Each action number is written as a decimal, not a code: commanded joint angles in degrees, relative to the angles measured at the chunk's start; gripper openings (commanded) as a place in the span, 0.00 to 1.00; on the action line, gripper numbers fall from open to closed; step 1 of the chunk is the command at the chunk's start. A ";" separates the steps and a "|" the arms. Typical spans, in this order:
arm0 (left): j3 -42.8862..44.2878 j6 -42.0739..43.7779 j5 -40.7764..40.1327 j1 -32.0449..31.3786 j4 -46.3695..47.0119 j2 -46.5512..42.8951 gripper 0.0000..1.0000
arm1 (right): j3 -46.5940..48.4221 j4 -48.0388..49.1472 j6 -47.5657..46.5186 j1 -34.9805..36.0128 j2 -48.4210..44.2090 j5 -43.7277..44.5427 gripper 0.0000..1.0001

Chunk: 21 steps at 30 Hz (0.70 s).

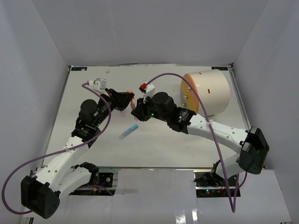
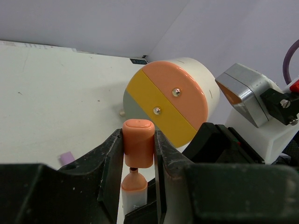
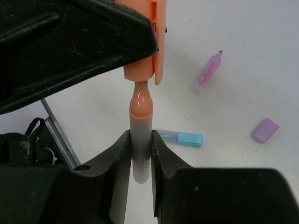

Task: Sort the stationery into containers
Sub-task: Close the pen cap on the pen.

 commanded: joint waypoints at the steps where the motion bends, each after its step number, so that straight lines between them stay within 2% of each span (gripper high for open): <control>1: -0.43 0.80 1.00 -0.37 0.91 -0.81 0.14 | 2.74 2.96 -0.70 0.17 -1.56 1.08 0.08; 21: -2.63 1.33 3.45 -0.45 2.22 -0.11 0.14 | 1.34 5.68 -1.58 0.17 -3.85 2.58 0.08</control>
